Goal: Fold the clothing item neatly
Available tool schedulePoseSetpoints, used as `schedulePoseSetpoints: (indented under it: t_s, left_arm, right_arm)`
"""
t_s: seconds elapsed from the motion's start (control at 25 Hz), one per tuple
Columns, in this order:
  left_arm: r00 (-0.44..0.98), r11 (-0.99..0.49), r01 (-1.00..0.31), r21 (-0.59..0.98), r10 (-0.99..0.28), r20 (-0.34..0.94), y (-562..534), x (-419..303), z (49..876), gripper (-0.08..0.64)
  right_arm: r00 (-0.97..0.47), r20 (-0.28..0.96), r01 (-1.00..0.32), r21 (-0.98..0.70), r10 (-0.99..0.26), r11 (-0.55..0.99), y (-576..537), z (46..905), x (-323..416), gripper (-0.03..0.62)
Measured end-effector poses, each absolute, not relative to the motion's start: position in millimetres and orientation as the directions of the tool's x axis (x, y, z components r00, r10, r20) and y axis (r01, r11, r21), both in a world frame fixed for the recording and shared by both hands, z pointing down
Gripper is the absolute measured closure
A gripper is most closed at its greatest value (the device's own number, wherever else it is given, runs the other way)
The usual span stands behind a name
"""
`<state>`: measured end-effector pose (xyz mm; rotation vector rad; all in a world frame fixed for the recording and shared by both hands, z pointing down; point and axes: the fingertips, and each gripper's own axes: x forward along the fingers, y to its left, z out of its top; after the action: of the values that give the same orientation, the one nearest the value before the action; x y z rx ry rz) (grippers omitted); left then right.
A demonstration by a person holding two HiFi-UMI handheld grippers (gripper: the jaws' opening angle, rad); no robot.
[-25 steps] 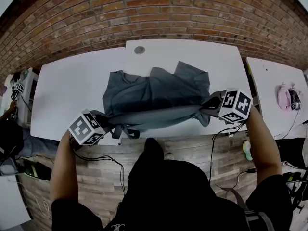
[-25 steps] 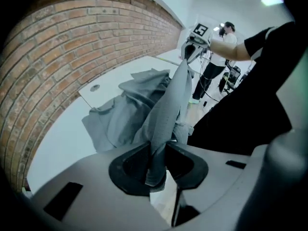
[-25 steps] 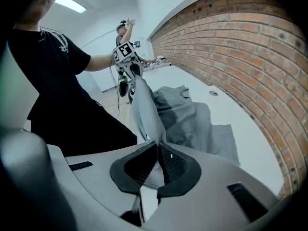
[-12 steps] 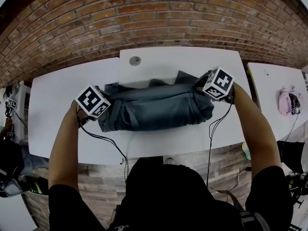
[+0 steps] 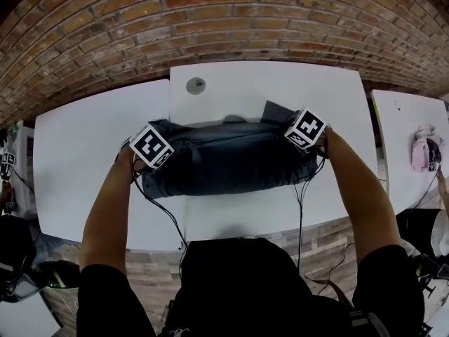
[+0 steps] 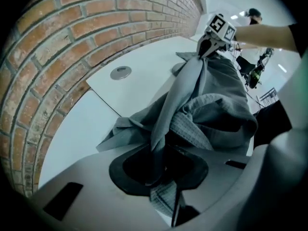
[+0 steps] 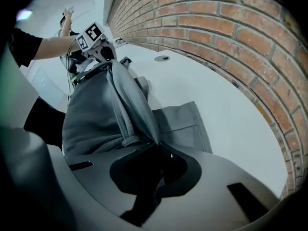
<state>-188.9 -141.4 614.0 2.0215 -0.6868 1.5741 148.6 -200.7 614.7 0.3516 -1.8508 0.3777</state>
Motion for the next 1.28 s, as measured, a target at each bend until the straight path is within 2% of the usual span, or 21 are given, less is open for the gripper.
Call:
schedulePoseSetpoints:
  t_s: [0.2, 0.4, 0.44, 0.48, 0.56, 0.6, 0.76, 0.8, 0.88, 0.92, 0.96, 1.04, 1.12, 1.28]
  left_arm:
    - [0.224, -0.737, -0.674, 0.046, -0.145, 0.964, -145.5, -187.8, 618.0, 0.483]
    - [0.253, -0.704, -0.71, -0.001, -0.257, 0.933, -147.7, -192.2, 617.0, 0.483]
    - [0.268, -0.683, -0.73, -0.012, -0.303, 0.915, -150.5, -196.4, 614.1, 0.444]
    - [0.283, -0.649, -0.761, -0.015, -0.353, 0.892, -153.4, -201.7, 608.9, 0.349]
    - [0.307, -0.561, -0.828, 0.001, -0.452, 0.837, -156.6, -215.5, 590.4, 0.264]
    - [0.306, -0.516, -0.857, 0.002, -0.505, 0.807, -156.8, -224.3, 577.9, 0.259]
    - [0.239, -0.335, -0.942, -0.021, -0.714, 0.658, -137.7, -249.9, 524.3, 0.261]
    - [0.212, -0.29, -0.957, -0.029, -0.761, 0.613, -128.9, -252.1, 509.1, 0.286]
    - [0.139, -0.187, -0.981, -0.043, -0.847, 0.513, -109.0, -254.7, 475.0, 0.495]
    - [0.105, -0.137, -0.99, -0.037, -0.88, 0.463, -96.7, -253.6, 458.7, 0.561]
    - [0.08, -0.095, -0.995, -0.016, -0.905, 0.417, -83.0, -250.0, 444.1, 0.561]
    - [0.054, -0.039, -0.998, 0.053, -0.942, 0.332, -52.8, -236.2, 420.9, 0.561]
    - [0.037, -0.009, -0.994, 0.106, -0.962, 0.271, -22.9, -220.8, 406.3, 0.561]
    - [0.031, 0.003, -0.992, 0.13, -0.965, 0.261, 17.8, -199.4, 407.4, 0.561]
  right_arm:
    - [-0.35, 0.931, -0.508, -0.098, -0.101, 0.856, -203.2, 614.5, 148.7, 0.569]
    - [-0.355, 0.896, -0.585, 0.01, -0.267, 0.811, -207.5, 612.9, 146.7, 0.569]
    - [-0.366, 0.875, -0.618, 0.027, -0.318, 0.786, -209.0, 610.2, 149.6, 0.554]
    - [-0.381, 0.847, -0.664, 0.029, -0.371, 0.747, -210.5, 604.6, 154.6, 0.509]
    - [-0.425, 0.766, -0.76, -0.013, -0.482, 0.65, -215.8, 580.7, 165.9, 0.413]
    - [-0.444, 0.714, -0.798, -0.042, -0.541, 0.601, -219.7, 563.5, 172.3, 0.394]
    - [-0.471, 0.498, -0.879, -0.196, -0.728, 0.435, -212.2, 492.6, 207.6, 0.394]
    - [-0.473, 0.443, -0.881, -0.236, -0.762, 0.409, -204.4, 474.4, 214.9, 0.396]
    - [-0.452, 0.34, -0.887, -0.266, -0.825, 0.377, -184.7, 439.3, 226.0, 0.403]
    - [-0.42, 0.301, -0.902, -0.248, -0.856, 0.355, -172.3, 424.1, 231.8, 0.488]
    - [-0.377, 0.272, -0.921, -0.212, -0.885, 0.327, -158.5, 411.2, 237.9, 0.592]
    - [-0.315, 0.221, -0.947, -0.142, -0.923, 0.289, -127.9, 389.2, 245.9, 0.592]
    - [-0.316, 0.147, -0.947, -0.115, -0.937, 0.301, -97.6, 369.1, 244.1, 0.592]
    - [-0.397, 0.051, -0.918, -0.048, -0.917, 0.395, -59.6, 346.5, 227.3, 0.592]
